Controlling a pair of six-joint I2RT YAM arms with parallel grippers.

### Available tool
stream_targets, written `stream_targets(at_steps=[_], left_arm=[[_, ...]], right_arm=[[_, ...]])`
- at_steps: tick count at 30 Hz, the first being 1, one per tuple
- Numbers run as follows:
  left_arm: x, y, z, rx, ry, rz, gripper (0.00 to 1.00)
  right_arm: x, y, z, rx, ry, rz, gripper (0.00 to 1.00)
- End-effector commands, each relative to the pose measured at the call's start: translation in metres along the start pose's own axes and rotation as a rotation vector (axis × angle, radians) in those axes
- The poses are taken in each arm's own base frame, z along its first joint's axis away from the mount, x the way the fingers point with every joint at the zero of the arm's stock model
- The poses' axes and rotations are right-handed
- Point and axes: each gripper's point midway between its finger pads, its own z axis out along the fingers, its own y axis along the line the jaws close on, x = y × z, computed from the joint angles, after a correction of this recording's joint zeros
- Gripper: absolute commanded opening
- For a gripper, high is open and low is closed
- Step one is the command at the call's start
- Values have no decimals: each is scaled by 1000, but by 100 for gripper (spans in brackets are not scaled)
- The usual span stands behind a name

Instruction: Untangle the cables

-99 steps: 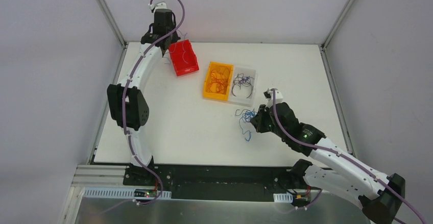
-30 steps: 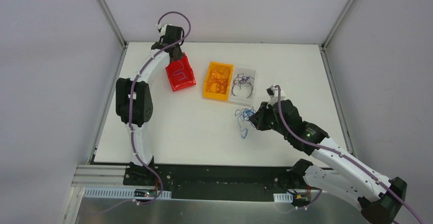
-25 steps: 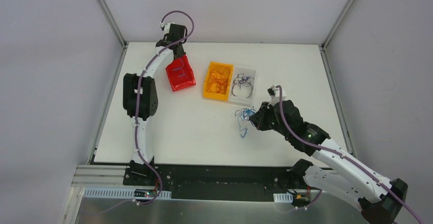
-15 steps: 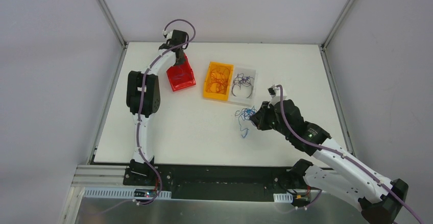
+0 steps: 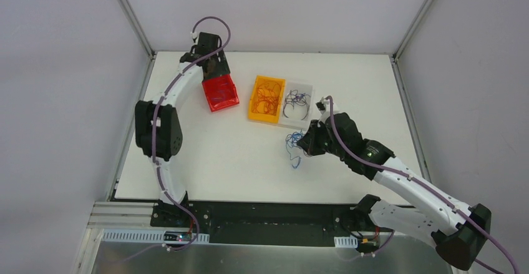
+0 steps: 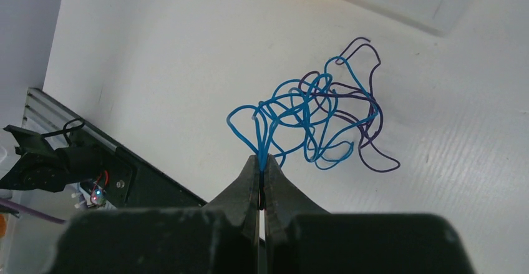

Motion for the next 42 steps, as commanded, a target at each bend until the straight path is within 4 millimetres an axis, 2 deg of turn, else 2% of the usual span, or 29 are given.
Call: stream_targets(at_steps=[1,4,7,9,12,16,18,19,22,23,25,30,33,35,38,42], left_arm=[[-30,-10,-79,142,-93,-41,81],[-13,-5,-106,193,-78,-50,90],[14,-1,-135,260,-56,-50,91],[41,-2,-150,320,-34,-21,91],[75,-11,-176,455,-42,15,90],[115,-9,-202,588,-61,13,88],[126,-5,-216,645,-93,3,87],[132,-4,-220,673,-97,-5,87],[148,-4,-228,743,-99,-24,86],[153,-4,-228,757,-93,-29,86],[163,-4,-228,775,-69,-36,86],[187,-8,-221,791,31,-63,85],[202,-16,-218,796,88,-32,85],[211,-23,-217,798,109,11,85],[225,-34,-216,809,161,57,84],[241,-40,-210,803,236,86,83]], right_arm=[[-18,32,-5,-120,2,-7,0],[-20,38,-4,-141,5,0,0],[-19,43,-1,-163,21,10,0],[-15,49,3,-190,47,18,0],[-9,69,5,-289,108,22,0],[-2,94,9,-365,174,4,0],[1,102,14,-368,190,-6,3],[2,105,18,-367,199,-7,10],[6,113,26,-372,231,-14,55],[5,112,28,-364,231,-13,61],[3,106,31,-327,211,-9,66],[5,63,36,-143,169,34,64],[20,34,38,-50,217,90,60],[34,22,40,-21,251,114,58],[51,16,45,-22,286,133,58],[57,19,58,-51,302,133,62]])
